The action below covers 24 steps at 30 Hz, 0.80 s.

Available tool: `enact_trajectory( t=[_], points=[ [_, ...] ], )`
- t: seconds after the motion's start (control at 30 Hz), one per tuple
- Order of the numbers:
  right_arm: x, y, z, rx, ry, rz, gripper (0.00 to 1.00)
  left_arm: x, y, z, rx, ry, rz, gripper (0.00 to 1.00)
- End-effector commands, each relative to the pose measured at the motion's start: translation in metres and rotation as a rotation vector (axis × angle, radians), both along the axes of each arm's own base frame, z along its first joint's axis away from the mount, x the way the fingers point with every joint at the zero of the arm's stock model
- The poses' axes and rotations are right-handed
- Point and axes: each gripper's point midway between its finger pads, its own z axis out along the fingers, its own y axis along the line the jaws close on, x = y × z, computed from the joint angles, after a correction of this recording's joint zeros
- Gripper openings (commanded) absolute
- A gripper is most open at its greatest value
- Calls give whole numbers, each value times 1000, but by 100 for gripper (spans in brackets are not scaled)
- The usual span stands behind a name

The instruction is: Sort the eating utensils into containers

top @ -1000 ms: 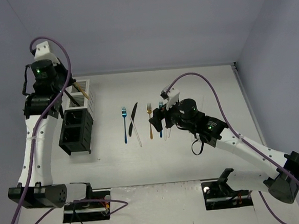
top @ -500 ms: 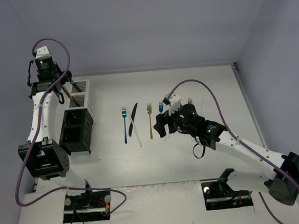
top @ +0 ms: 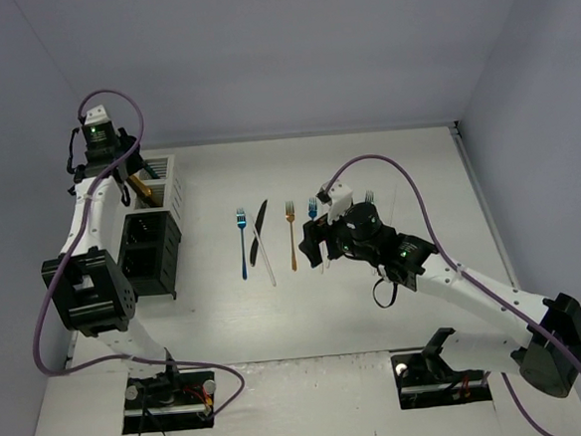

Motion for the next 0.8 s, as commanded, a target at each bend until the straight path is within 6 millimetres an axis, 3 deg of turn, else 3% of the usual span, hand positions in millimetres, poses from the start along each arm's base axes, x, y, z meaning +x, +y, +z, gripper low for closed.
enact_trajectory(
  t=[0.0, 0.07, 0.13, 0.23, 0.3, 0.4, 0.43, 0.5, 0.6, 0.77],
  points=[
    [14, 0, 6, 33, -22, -65, 77, -10, -7, 74, -1, -163, -20, 43],
    [14, -1, 3, 29, -16, -71, 77, -19, -19, 83, -16, -168, -58, 46],
    [16, -6, 2, 20, -19, -102, 77, -31, -48, 96, -31, -178, -134, 47],
    [18, -14, 3, 20, -19, -136, 77, -50, -115, 101, -62, -164, -298, 47],
    [17, -18, 3, 23, -18, -146, 77, -64, -155, 91, -90, -130, -388, 47],
    [15, -23, 3, 27, -12, -163, 76, -83, -215, 62, -170, -51, -507, 47],
    [14, -25, 2, 24, -5, -170, 76, -95, -244, 48, -203, -9, -557, 47],
    [11, -29, 3, 29, -4, -182, 76, -110, -274, 24, -219, 58, -601, 47],
    [7, -35, 1, 29, 2, -197, 76, -132, -305, -15, -232, 163, -614, 47],
    [3, -42, 4, 37, 4, -217, 76, -153, -331, -70, -248, 305, -587, 47]
  ],
)
